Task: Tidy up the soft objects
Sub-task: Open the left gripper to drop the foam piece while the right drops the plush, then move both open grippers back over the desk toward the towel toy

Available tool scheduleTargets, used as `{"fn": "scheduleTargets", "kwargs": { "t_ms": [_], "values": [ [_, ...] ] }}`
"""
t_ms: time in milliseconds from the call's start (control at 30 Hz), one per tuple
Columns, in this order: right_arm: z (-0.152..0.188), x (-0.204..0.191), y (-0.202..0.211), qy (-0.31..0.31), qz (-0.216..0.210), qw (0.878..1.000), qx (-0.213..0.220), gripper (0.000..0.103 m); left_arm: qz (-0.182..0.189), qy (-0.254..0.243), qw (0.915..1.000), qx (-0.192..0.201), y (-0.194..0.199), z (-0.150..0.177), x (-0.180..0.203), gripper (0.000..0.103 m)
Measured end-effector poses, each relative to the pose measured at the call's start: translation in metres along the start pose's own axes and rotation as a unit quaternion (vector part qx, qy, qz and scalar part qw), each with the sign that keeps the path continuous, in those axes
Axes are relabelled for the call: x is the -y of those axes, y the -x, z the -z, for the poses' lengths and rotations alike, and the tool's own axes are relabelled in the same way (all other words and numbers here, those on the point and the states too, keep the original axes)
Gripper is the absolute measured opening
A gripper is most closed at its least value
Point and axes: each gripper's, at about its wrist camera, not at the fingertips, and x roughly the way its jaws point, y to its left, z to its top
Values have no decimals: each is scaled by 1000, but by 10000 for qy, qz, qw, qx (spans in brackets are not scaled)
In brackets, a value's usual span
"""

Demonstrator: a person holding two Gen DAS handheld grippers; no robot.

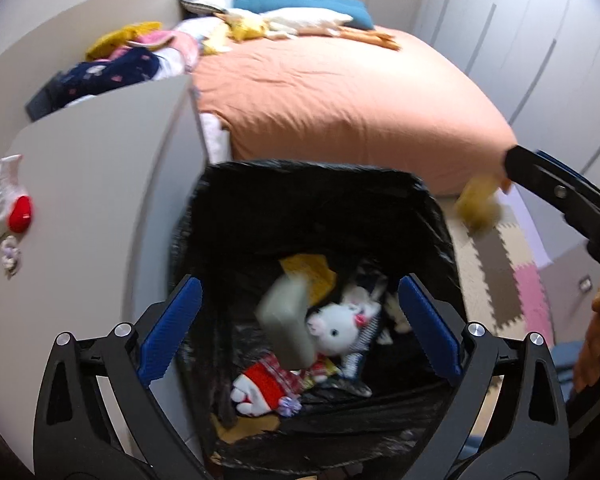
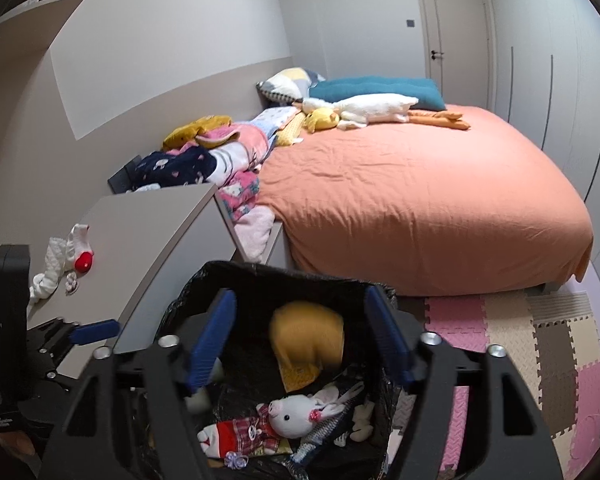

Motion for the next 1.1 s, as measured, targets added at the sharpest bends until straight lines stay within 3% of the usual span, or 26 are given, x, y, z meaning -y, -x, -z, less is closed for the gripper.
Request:
{"fn": "scheduleTargets", "kwargs": {
  "t_ms": [767,1100],
  "values": [
    [-1,-28,-20,190,-48,9996,-211,75,-82,362,9992,-167,-4,4,-36,96],
    [-6,-63,-32,319,-440,9984,-137,75,-283,523,9982,8,10,9,-71,96]
  ]
}}
